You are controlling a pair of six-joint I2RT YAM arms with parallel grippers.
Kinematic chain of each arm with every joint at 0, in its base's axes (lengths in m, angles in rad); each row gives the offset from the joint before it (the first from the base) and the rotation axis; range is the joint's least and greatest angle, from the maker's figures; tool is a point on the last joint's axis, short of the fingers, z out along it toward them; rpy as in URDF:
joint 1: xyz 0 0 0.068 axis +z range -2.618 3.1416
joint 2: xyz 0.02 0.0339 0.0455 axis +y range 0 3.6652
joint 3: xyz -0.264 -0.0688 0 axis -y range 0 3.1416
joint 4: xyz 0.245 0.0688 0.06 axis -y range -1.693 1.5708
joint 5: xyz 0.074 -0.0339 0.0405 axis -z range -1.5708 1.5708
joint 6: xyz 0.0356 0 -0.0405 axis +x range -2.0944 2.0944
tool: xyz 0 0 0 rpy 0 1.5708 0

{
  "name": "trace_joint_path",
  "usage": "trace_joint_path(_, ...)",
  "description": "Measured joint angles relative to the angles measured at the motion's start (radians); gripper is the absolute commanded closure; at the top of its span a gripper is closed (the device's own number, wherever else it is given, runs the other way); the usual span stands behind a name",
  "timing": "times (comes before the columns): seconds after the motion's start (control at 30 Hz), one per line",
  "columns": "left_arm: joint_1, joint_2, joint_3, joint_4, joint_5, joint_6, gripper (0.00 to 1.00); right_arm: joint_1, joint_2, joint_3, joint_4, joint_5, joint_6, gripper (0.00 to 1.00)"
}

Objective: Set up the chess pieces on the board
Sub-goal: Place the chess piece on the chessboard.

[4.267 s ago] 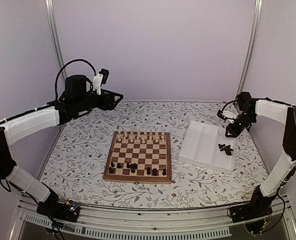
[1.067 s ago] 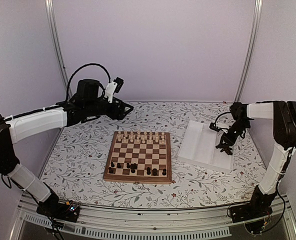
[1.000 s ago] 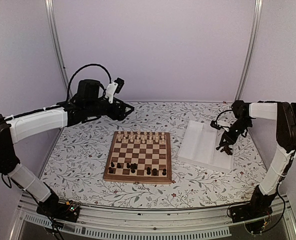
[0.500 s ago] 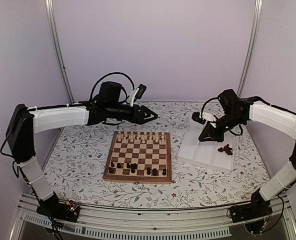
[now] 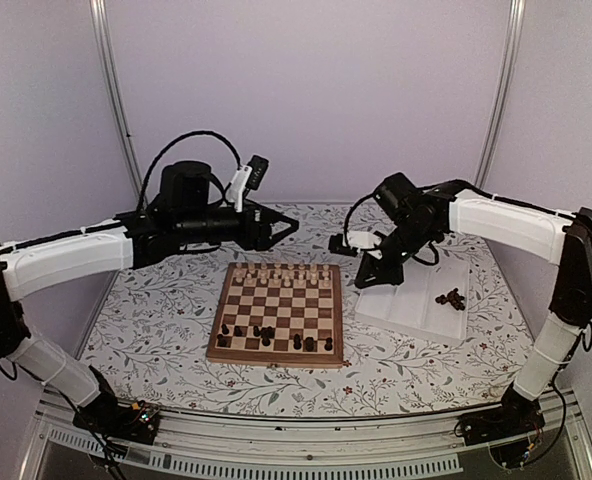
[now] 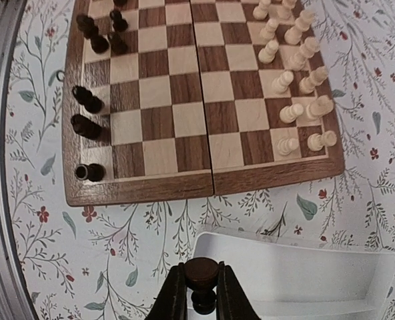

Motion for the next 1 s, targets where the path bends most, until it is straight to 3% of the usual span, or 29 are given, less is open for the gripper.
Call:
trace_joint_path(0.2,0.074,-0.183,-0.005,-0.149,-0.190,0.133,0.29,0.105,0.136,0.081,-0.122,0.251,-0.058,0.93)
trace_joint_path(0.4,0.163,-0.256,-0.094,-0.177,-0.286,0.217,0.28,0.191,0.246,0.314,-0.198,0.443,-0.105,0.93)
trace_joint_path(0.73,0.210,-0.277,-0.173,-0.191,-0.289,0.257,0.28,0.305,0.467,0.441,-0.236,0.685,-0.185,0.92)
trace_joint_path(1.0,0.212,-0.290,-0.173,-0.191,-0.255,0.264,0.28,0.332,0.510,0.481,-0.230,0.766,-0.239,0.90)
